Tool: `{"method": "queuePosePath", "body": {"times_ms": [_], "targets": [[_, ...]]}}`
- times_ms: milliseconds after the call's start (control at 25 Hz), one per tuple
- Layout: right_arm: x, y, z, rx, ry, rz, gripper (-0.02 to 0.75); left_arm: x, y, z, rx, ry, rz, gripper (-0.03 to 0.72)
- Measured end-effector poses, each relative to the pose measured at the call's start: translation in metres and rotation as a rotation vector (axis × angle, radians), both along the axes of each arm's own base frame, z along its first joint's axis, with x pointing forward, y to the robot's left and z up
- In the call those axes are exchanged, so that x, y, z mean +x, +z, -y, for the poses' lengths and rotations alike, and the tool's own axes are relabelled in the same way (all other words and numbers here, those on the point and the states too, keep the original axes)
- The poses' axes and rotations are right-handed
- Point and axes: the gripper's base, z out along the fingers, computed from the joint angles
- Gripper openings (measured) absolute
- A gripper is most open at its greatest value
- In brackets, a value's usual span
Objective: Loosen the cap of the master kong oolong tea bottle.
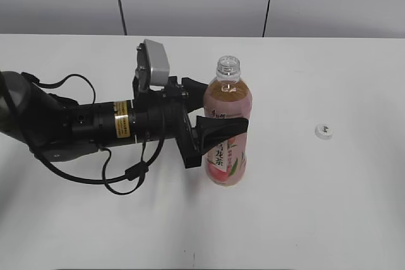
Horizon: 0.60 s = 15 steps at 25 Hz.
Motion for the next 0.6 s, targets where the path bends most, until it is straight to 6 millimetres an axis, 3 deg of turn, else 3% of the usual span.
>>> {"method": "queuePosePath", "body": {"times_ms": [280,600], "targets": [[-0.058,-0.036,-0.001,0.082,0.054,0.093,0.472,0.0,0.0,0.0,0.002,0.003,-0.001,0.463],[-0.078,-0.06,-0.001,0.074,0.099,0.137,0.472,0.0,0.0,0.0,0.003,0.002,0.004,0.463]]}}
